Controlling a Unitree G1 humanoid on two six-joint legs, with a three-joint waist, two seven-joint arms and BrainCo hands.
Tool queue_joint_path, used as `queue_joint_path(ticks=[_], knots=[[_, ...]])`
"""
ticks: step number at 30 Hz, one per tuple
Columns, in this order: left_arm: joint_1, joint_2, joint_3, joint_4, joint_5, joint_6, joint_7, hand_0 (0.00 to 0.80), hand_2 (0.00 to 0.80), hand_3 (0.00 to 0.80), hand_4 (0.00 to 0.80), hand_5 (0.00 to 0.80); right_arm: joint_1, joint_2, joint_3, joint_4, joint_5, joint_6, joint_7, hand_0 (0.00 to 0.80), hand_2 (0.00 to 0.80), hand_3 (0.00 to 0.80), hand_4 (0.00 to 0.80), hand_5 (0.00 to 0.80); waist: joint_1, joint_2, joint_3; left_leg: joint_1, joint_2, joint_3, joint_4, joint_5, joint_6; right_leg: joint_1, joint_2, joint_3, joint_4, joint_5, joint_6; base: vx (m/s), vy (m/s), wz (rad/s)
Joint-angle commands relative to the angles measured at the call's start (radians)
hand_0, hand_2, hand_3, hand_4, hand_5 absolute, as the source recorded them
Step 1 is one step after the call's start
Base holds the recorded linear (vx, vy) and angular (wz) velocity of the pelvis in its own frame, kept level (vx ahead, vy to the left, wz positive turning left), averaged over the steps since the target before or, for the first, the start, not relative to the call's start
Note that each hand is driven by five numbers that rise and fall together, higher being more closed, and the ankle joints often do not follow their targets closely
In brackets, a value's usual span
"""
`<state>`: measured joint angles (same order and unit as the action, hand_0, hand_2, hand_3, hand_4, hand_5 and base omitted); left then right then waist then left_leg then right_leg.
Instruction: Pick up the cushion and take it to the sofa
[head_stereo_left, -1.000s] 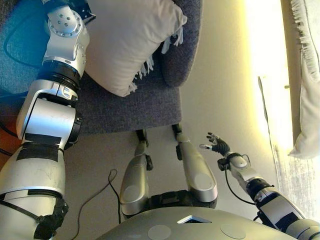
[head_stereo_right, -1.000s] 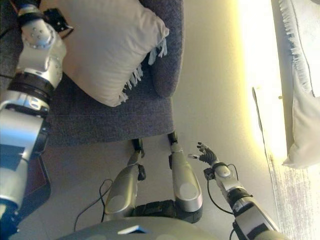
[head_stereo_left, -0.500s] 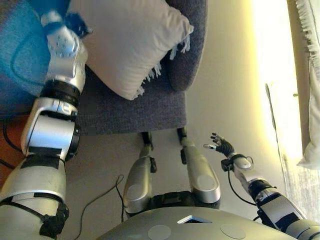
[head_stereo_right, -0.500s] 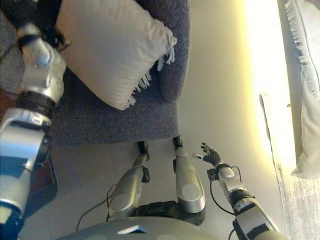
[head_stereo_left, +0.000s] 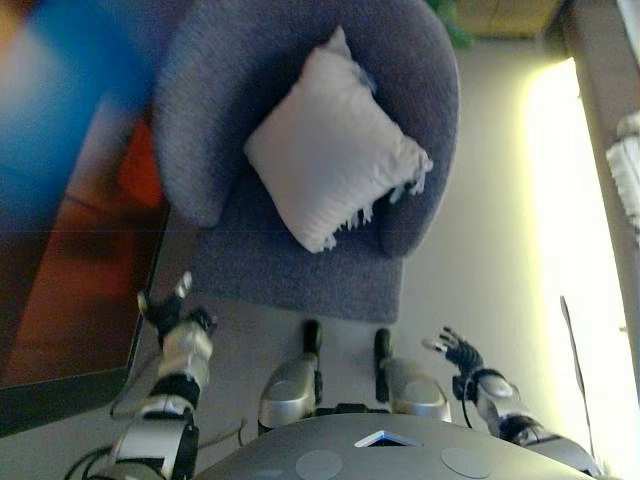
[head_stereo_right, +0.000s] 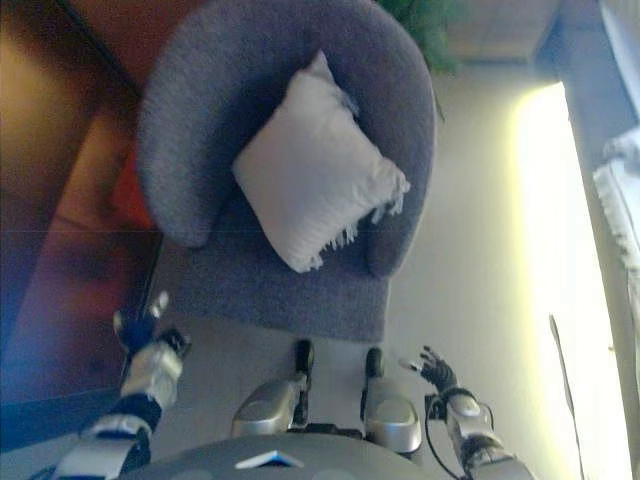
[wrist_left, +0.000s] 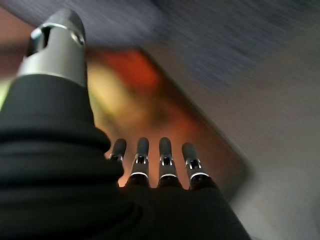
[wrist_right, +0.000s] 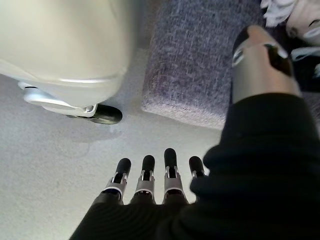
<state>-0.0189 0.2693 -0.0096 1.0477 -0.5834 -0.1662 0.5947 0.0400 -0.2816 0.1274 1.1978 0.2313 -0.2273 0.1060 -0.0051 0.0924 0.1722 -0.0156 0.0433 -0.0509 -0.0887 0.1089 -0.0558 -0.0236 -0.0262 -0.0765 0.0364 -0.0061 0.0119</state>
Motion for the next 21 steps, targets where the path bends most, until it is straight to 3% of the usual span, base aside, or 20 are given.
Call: queue_joint_path(ticks=[1, 6, 12, 18, 21], knots=[[-0.031, -0.022, 0.052, 0.102, 0.026, 0.135, -0.083, 0.000, 0.000, 0.000, 0.000, 0.000, 0.042, 0.023, -0.018, 0.009, -0.042, 0.020, -0.001, 0.000, 0.000, 0.000, 0.000, 0.000, 0.023, -0.068, -0.028, 0.055, -0.069, 0.004, 0.070, -0.153, 0.020, 0.069, -0.082, -0.018, -0.034, -0.027, 0.076, 0.083, -0.049, 0.07], [0.025, -0.066, 0.043, 0.277, 0.100, 0.283, -0.169, 0.000, 0.000, 0.000, 0.000, 0.000, 0.051, 0.051, -0.033, 0.030, -0.083, 0.033, -0.001, 0.000, 0.000, 0.000, 0.000, 0.000, 0.018, -0.082, -0.057, 0.108, -0.064, 0.014, 0.052, -0.164, 0.025, 0.118, -0.076, -0.023, -0.044, -0.036, 0.074, 0.047, -0.036, 0.05], [0.041, -0.074, 0.066, 0.361, 0.109, 0.403, -0.259, 0.000, 0.000, 0.000, 0.000, 0.000, 0.047, 0.068, -0.036, 0.066, -0.111, 0.057, 0.011, 0.000, 0.000, 0.000, 0.000, 0.000, 0.010, -0.099, -0.075, 0.140, -0.060, 0.032, 0.047, -0.179, 0.029, 0.142, -0.076, -0.015, -0.048, -0.040, 0.075, -0.001, -0.026, -0.01], [0.020, -0.088, -0.012, 0.350, 0.173, 0.429, -0.419, 0.000, 0.000, 0.000, 0.000, 0.000, 0.037, 0.073, -0.023, 0.092, -0.103, 0.128, -0.008, 0.000, 0.000, 0.000, 0.000, 0.000, 0.007, -0.106, -0.079, 0.157, -0.057, 0.045, 0.045, -0.189, 0.033, 0.150, -0.073, -0.013, -0.044, -0.041, 0.077, -0.036, -0.042, -0.01], [0.012, -0.108, -0.075, 0.333, 0.181, 0.428, -0.434, 0.000, 0.000, 0.000, 0.000, 0.000, 0.026, 0.079, -0.014, 0.102, -0.083, 0.161, -0.017, 0.000, 0.000, 0.000, 0.000, 0.000, 0.008, -0.107, -0.078, 0.163, -0.057, 0.048, 0.043, -0.191, 0.036, 0.153, -0.072, -0.013, -0.046, -0.039, 0.077, -0.044, -0.040, 0.00]])
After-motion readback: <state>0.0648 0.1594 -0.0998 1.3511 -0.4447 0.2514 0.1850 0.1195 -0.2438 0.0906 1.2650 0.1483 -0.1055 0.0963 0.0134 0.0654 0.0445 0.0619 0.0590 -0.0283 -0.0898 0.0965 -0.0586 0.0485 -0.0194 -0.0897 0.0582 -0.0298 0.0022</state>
